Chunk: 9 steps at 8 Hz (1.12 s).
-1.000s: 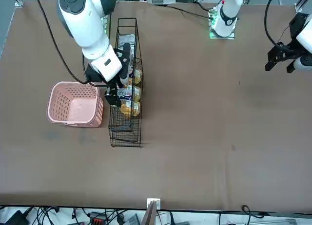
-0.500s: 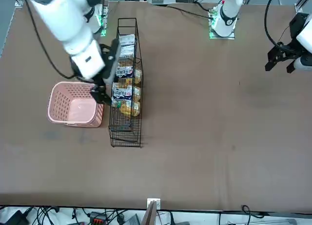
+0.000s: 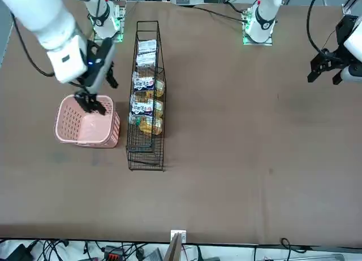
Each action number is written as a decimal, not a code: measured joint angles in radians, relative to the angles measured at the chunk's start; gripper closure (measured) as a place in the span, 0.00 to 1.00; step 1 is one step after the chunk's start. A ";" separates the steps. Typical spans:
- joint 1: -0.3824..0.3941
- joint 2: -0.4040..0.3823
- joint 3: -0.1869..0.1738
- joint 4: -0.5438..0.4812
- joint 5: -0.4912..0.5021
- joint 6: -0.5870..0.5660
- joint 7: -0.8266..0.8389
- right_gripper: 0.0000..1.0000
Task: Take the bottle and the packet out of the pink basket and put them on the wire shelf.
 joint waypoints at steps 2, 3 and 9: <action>-0.005 -0.021 -0.094 -0.001 -0.001 -0.044 0.026 0.00; -0.008 -0.024 -0.148 -0.002 -0.003 -0.063 0.045 0.00; -0.045 -0.088 -0.310 -0.085 -0.030 -0.109 0.446 0.00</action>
